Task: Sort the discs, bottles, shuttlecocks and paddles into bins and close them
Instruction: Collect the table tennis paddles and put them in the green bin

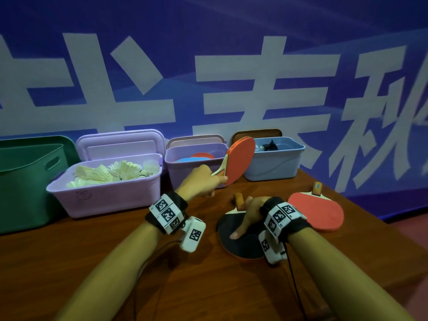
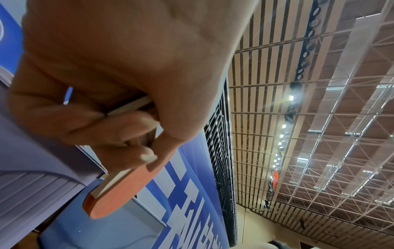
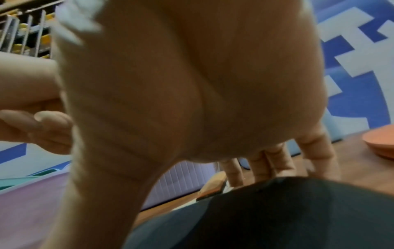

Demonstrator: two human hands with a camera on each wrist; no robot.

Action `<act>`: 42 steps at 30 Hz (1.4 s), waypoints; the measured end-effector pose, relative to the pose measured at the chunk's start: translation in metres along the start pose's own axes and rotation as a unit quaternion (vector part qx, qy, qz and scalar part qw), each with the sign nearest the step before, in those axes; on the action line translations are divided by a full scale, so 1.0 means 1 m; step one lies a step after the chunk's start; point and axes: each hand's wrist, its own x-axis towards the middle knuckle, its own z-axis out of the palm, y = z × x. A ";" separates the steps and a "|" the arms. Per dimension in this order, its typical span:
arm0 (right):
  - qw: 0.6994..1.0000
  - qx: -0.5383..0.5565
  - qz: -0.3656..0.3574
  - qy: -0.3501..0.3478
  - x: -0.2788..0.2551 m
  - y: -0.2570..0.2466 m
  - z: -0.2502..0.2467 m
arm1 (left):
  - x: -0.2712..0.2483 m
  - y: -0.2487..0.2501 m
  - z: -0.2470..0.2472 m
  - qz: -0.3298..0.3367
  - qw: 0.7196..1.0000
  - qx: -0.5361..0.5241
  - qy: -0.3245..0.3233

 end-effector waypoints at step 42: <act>0.739 0.410 -0.307 0.437 -0.010 -0.158 -0.021 | -0.012 -0.066 -0.132 0.007 0.956 -0.198 0.217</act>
